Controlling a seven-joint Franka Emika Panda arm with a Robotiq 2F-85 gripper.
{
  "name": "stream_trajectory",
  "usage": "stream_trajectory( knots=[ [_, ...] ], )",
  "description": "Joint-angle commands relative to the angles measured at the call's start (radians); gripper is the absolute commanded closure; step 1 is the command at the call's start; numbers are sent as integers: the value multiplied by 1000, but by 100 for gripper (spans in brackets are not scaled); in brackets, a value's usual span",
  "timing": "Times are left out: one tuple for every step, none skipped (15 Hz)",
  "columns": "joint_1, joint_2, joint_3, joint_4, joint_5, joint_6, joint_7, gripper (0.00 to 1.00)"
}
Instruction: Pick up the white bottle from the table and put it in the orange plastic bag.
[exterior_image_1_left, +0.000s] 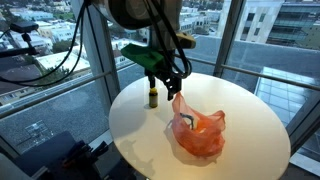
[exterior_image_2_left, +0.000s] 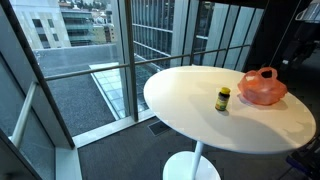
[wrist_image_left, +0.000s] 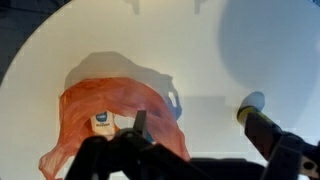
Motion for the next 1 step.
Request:
stream_trajectory(
  knots=[
    [4,0,-4,1,-1,-3,1,0]
  ],
)
